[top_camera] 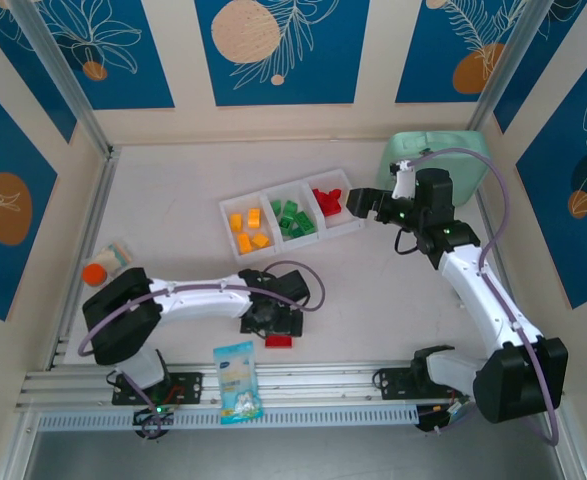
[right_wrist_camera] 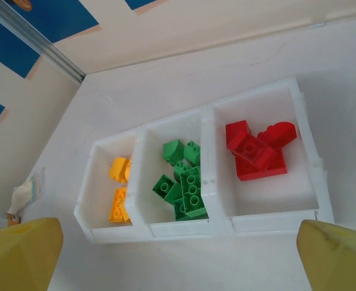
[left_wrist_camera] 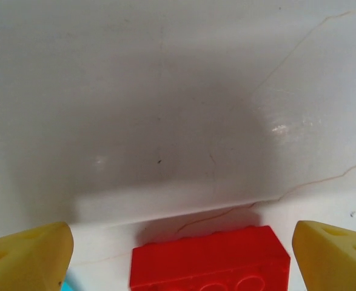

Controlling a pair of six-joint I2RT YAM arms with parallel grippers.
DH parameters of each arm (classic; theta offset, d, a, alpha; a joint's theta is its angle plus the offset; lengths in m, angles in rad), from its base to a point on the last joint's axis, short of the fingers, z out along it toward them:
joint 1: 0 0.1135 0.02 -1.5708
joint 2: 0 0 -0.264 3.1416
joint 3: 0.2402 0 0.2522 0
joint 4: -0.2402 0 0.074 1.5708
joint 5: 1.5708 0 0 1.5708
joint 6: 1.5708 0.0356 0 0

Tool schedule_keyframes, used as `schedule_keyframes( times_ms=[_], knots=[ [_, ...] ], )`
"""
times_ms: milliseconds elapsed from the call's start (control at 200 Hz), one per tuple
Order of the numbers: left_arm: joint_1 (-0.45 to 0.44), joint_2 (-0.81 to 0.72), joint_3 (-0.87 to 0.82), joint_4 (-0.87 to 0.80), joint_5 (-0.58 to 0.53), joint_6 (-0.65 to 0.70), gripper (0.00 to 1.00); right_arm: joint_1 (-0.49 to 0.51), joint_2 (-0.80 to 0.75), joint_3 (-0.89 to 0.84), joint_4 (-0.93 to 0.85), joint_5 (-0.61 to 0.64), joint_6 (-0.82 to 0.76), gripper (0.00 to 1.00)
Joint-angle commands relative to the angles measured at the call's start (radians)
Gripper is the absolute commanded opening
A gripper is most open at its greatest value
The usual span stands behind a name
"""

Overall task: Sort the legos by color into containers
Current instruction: Pick up the lego from the middle-left of the table.

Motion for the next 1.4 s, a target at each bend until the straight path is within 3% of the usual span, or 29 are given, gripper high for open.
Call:
schedule_keyframes(
  times_ms=[0,390,885,1261,1396],
  knots=[
    [-0.022,0.039,0.048,-0.035,-0.012,-0.043,0.92,-0.025,0.027,0.031,-0.049,0.003,0.045,0.99],
    [-0.031,0.067,0.015,-0.026,0.052,-0.035,0.80,-0.036,0.049,0.044,-0.085,0.031,0.053,0.99],
    [-0.094,0.089,-0.006,-0.045,0.085,-0.033,0.84,-0.037,0.074,0.055,-0.112,0.062,0.056,0.99],
    [-0.107,0.097,0.036,-0.173,0.023,-0.035,0.72,-0.037,0.081,0.056,-0.114,0.061,0.059,0.99],
    [-0.110,0.093,0.036,-0.155,0.023,-0.044,0.59,-0.037,0.085,0.056,-0.118,0.061,0.060,0.99]
  ],
)
